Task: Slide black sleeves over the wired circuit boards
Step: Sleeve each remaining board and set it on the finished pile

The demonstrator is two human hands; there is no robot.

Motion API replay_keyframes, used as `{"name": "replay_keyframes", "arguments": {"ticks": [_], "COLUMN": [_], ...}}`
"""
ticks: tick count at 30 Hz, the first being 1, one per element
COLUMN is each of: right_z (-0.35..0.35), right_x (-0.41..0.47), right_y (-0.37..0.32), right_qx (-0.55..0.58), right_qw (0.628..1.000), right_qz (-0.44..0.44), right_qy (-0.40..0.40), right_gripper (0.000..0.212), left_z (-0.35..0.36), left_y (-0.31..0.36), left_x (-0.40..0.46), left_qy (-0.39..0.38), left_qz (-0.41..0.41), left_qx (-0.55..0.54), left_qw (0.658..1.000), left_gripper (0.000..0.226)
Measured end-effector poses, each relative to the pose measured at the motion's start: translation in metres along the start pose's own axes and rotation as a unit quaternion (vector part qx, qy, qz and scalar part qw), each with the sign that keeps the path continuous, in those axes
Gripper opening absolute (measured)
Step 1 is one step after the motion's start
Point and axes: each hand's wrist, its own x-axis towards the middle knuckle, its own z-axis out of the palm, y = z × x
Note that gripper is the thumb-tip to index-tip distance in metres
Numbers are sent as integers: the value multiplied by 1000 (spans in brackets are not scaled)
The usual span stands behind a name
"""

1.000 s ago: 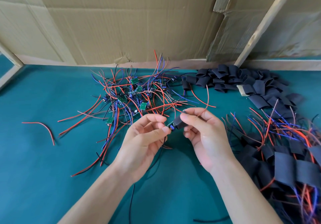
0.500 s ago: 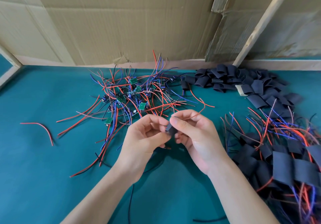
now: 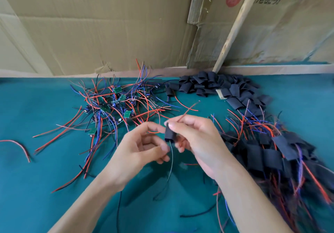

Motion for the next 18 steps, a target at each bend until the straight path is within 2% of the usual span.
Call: {"name": "replay_keyframes", "arguments": {"ticks": [2, 3, 5, 7, 9, 12, 16, 18], "right_z": [-30, -48, -84, -111, -125, -114, -47, -15], "right_x": [-10, -16, -26, -31, -30, -10, 34, 57], "right_y": [-18, -28, -49, -69, -87, -96, -74, -56], "right_qx": [-104, -192, -398, -532, -587, -602, -628, -642], "right_qw": [994, 980, 916, 842, 800, 790, 773, 755], "right_qz": [8, 15, 39, 73, 68, -19, -85, -113], "right_qy": [34, 41, 43, 60, 106, 120, -35, -71], "right_gripper": [12, 10, 13, 19, 19, 11, 13, 22], "left_z": [3, 4, 2, 1, 0, 0, -1, 1], "left_y": [0, 0, -1, -2, -3, -3, -2, -2], "left_x": [-2, -1, 2, 5, 6, 6, 6, 6], "left_qy": [-1, 13, 35, 42, 47, 43, 44, 44], "left_qz": [-20, -32, -59, -76, -82, -88, -93, -90], "left_qx": [18, 24, 24, 30, 49, 58, 62, 68], "left_qw": [1000, 999, 997, 996, 994, 994, 993, 993], "left_gripper": [25, 25, 23, 15, 13, 14, 12, 13]}}
